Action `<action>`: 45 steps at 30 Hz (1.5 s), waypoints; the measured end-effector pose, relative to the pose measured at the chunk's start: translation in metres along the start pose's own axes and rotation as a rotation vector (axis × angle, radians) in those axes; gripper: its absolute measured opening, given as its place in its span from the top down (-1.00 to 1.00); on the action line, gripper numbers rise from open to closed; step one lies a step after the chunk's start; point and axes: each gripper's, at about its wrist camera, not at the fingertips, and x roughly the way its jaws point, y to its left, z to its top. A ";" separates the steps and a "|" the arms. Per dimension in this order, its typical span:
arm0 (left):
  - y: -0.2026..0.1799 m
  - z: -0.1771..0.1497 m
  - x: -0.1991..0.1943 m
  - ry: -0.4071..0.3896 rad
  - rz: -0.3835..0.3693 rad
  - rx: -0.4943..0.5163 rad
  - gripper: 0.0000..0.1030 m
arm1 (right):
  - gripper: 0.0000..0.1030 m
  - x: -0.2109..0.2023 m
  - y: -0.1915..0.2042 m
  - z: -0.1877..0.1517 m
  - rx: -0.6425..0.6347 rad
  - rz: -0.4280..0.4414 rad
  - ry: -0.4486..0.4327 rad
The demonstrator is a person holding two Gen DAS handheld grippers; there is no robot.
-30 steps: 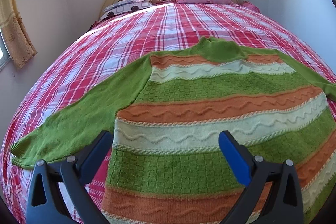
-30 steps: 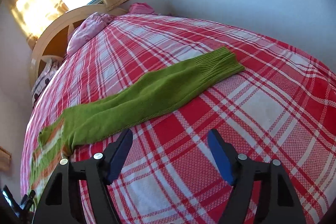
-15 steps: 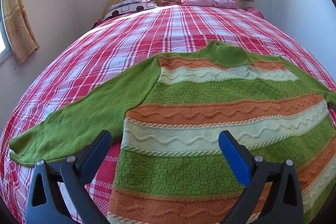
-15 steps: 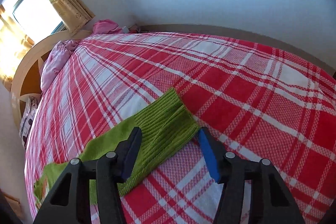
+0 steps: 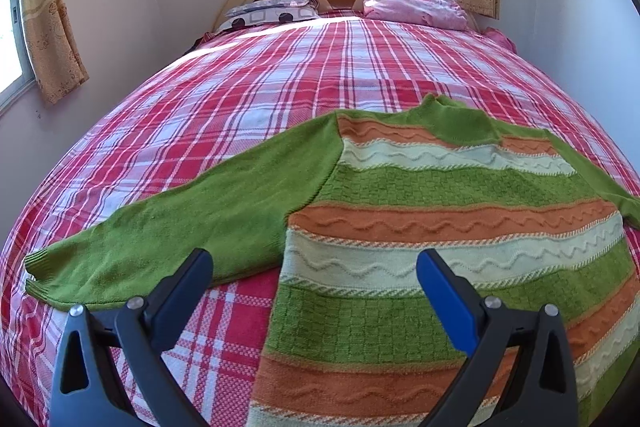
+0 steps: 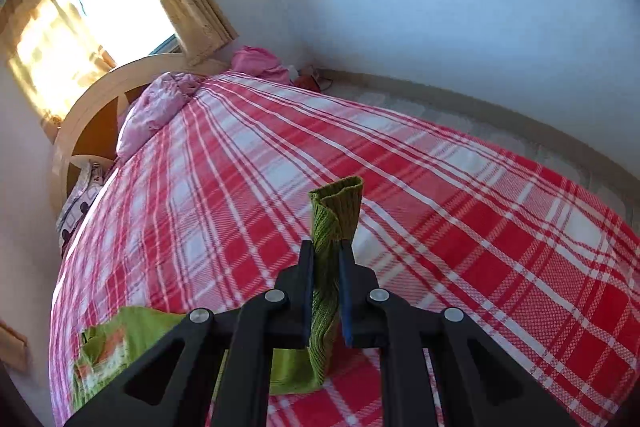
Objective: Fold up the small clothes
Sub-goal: 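Lift the cuff with the right tool and fold the sleeve across the sweater body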
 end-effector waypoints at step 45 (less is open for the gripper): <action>0.126 -0.032 -0.020 -0.027 0.082 -0.164 -1.00 | 0.81 0.001 0.493 -0.329 -0.898 0.573 0.169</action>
